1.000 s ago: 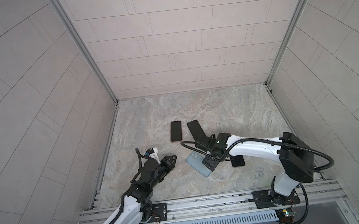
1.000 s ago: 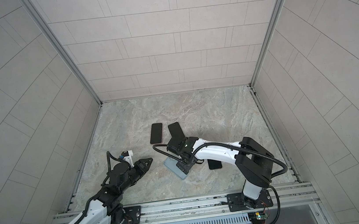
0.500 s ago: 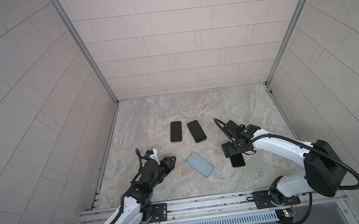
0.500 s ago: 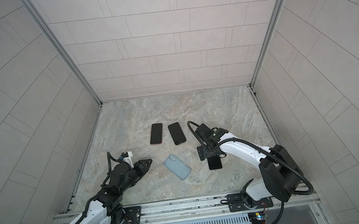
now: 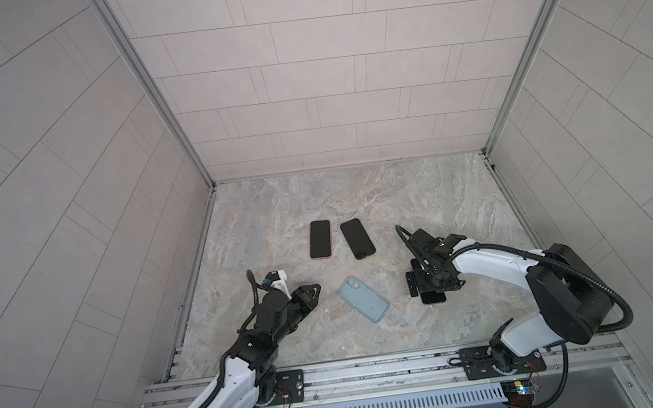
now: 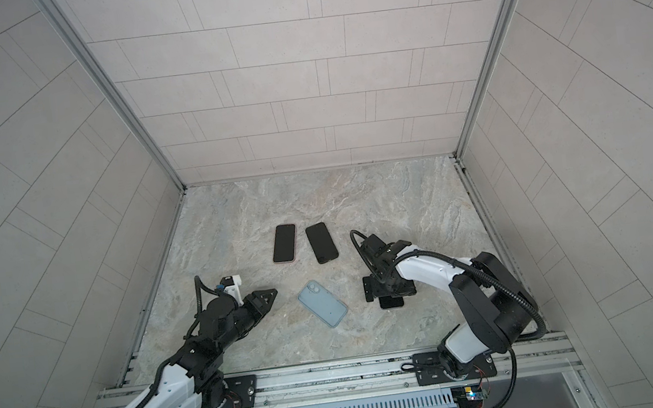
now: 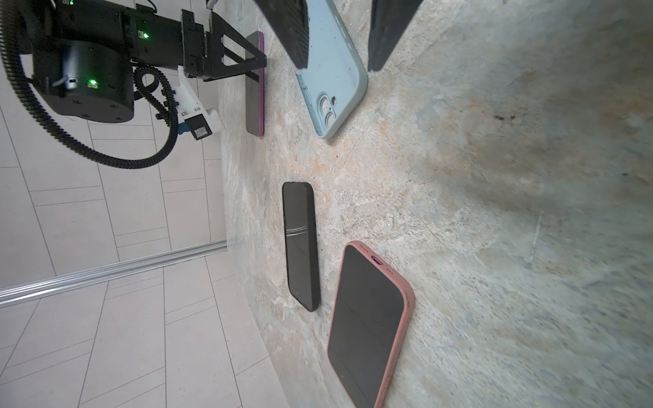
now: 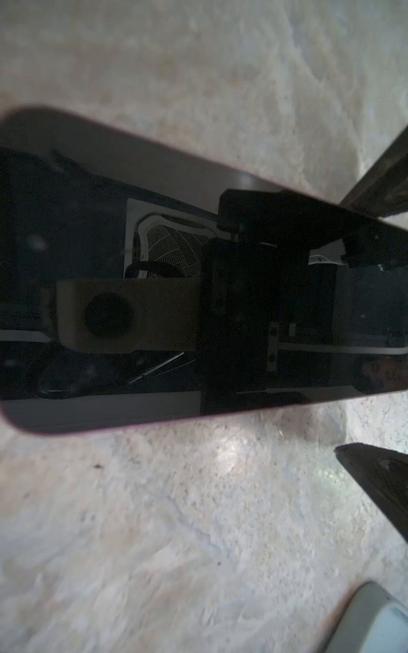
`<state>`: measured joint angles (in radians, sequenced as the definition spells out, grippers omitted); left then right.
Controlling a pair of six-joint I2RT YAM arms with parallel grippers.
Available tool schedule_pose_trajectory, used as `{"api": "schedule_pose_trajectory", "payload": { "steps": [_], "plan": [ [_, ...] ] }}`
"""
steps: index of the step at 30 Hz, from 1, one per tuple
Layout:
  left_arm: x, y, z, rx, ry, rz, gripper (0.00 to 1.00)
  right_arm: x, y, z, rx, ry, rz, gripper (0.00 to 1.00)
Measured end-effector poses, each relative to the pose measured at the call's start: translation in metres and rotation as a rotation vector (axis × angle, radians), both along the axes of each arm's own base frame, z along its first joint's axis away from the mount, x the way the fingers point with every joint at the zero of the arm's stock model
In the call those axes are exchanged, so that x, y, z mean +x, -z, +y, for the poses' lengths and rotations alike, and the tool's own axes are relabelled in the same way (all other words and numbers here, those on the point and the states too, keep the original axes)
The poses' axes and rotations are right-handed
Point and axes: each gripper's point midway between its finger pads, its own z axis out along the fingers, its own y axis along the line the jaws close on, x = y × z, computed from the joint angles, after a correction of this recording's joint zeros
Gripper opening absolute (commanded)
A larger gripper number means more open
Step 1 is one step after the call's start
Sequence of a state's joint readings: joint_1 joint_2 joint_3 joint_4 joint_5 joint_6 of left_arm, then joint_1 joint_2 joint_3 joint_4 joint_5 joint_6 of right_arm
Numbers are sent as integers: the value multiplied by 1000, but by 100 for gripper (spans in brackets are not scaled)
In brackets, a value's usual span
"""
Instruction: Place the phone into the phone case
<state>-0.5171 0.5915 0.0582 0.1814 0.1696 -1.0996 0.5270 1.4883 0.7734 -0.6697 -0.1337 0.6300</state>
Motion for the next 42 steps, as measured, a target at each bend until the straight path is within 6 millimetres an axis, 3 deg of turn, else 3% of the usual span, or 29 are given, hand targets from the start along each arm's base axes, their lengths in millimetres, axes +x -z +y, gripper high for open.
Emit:
{"api": "schedule_pose_trajectory", "payload": {
  "steps": [17, 23, 28, 30, 33, 37, 42],
  "plan": [
    [-1, -1, 1, -1, -3, -5, 35, 1, -2, -5, -5, 16, -27, 43],
    [-1, -1, 1, -1, -3, -4, 36, 2, -16, -4, 12, -30, -67, 30],
    [-1, 1, 1, 2, -3, 3, 40, 5, -32, 4, 51, -93, -109, 27],
    [-1, 2, 1, 3, -4, 10, 52, 5, -37, 12, 75, -130, -122, 26],
    [-1, 6, -1, 12, 8, 21, 61, 3, -45, 27, 107, -203, -139, 26],
    [-1, 11, -9, 12, 49, 34, 63, -5, -54, 55, 148, -323, -163, 25],
    [-3, 17, -25, -10, 136, 59, 63, -25, -70, 105, 206, -516, -194, 24]
  ]
}}
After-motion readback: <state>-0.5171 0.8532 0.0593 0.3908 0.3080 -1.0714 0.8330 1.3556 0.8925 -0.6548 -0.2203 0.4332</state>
